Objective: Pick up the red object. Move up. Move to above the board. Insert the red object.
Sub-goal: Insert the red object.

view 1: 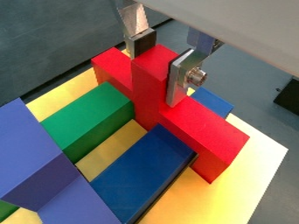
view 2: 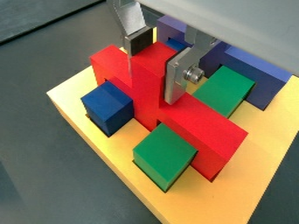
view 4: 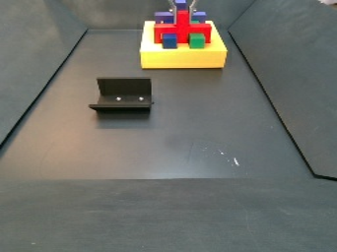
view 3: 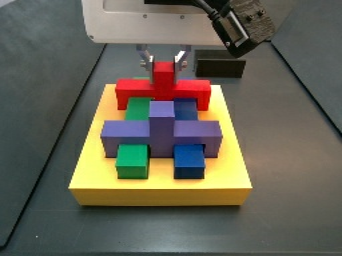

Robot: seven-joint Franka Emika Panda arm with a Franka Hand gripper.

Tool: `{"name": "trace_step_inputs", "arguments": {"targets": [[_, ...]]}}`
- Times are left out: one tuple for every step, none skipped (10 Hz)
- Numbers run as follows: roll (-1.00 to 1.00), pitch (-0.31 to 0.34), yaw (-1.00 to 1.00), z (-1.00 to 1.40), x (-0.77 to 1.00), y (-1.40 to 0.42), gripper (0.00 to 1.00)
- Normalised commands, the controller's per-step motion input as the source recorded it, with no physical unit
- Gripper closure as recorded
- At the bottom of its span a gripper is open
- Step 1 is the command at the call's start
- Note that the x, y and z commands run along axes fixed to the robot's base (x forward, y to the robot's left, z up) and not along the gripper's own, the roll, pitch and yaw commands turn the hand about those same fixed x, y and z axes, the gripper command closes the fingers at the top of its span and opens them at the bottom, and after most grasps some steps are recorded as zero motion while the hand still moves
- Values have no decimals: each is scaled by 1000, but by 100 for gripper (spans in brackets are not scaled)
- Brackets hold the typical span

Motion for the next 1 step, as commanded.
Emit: {"name": "trace_step_inputs", "arguments": {"targets": [[0, 0, 0, 0, 0, 0, 100]]}}
